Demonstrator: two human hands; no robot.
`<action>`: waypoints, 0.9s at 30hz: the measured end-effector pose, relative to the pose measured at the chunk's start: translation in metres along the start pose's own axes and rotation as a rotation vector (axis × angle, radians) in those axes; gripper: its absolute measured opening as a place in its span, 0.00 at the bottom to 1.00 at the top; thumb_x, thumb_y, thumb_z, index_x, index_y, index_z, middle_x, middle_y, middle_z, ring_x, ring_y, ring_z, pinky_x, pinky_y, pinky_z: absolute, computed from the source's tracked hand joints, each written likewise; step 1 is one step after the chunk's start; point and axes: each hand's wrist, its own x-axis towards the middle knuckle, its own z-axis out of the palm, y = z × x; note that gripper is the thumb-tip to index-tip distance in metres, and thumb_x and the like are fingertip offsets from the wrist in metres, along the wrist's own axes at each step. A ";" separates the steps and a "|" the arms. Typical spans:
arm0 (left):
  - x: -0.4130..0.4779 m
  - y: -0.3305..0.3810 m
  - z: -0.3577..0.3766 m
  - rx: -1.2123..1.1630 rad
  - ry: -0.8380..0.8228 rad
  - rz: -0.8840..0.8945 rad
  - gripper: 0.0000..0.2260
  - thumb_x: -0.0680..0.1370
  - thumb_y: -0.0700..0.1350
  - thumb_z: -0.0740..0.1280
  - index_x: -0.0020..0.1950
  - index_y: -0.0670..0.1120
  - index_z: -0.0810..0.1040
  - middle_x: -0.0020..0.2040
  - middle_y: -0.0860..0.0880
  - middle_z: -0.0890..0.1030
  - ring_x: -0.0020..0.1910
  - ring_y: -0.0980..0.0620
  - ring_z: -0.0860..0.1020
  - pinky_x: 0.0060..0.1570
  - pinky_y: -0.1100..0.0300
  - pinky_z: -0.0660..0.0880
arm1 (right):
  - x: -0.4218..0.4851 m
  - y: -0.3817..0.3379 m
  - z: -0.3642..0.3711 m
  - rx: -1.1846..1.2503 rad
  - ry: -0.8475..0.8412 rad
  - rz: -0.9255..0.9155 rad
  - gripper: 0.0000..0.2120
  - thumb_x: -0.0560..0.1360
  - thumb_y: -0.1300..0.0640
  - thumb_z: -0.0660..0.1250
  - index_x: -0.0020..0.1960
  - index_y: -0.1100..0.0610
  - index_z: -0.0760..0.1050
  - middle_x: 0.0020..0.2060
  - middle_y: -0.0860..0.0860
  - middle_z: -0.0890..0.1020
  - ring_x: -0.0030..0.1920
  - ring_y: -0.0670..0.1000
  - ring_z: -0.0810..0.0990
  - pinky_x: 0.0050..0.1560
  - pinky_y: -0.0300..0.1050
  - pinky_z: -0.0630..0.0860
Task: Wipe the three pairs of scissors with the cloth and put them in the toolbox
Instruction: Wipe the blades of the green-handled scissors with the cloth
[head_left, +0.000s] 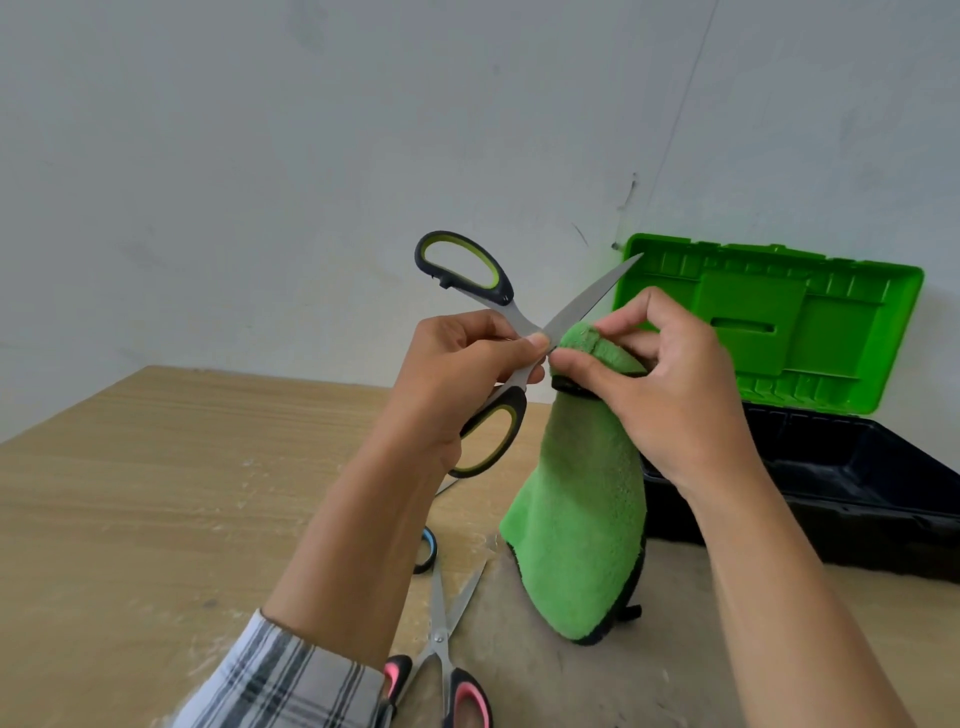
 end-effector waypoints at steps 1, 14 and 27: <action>0.000 0.000 0.001 0.001 -0.006 0.000 0.08 0.74 0.39 0.73 0.37 0.40 0.78 0.31 0.44 0.81 0.32 0.54 0.80 0.31 0.65 0.75 | 0.000 0.000 0.000 -0.020 0.007 -0.018 0.18 0.66 0.48 0.81 0.44 0.53 0.74 0.37 0.43 0.87 0.39 0.38 0.84 0.40 0.34 0.78; 0.000 0.006 -0.008 -0.030 -0.001 -0.038 0.07 0.74 0.40 0.73 0.39 0.41 0.78 0.34 0.44 0.79 0.34 0.55 0.82 0.31 0.65 0.75 | 0.004 0.004 -0.025 0.141 -0.217 0.128 0.13 0.70 0.56 0.78 0.45 0.55 0.73 0.38 0.51 0.88 0.37 0.49 0.86 0.40 0.46 0.77; 0.002 0.007 -0.025 0.003 0.004 -0.073 0.08 0.74 0.41 0.72 0.36 0.43 0.78 0.34 0.46 0.80 0.36 0.55 0.82 0.33 0.65 0.76 | 0.004 0.015 -0.064 0.110 -0.339 0.199 0.22 0.60 0.49 0.77 0.47 0.59 0.74 0.39 0.56 0.88 0.42 0.58 0.87 0.47 0.54 0.81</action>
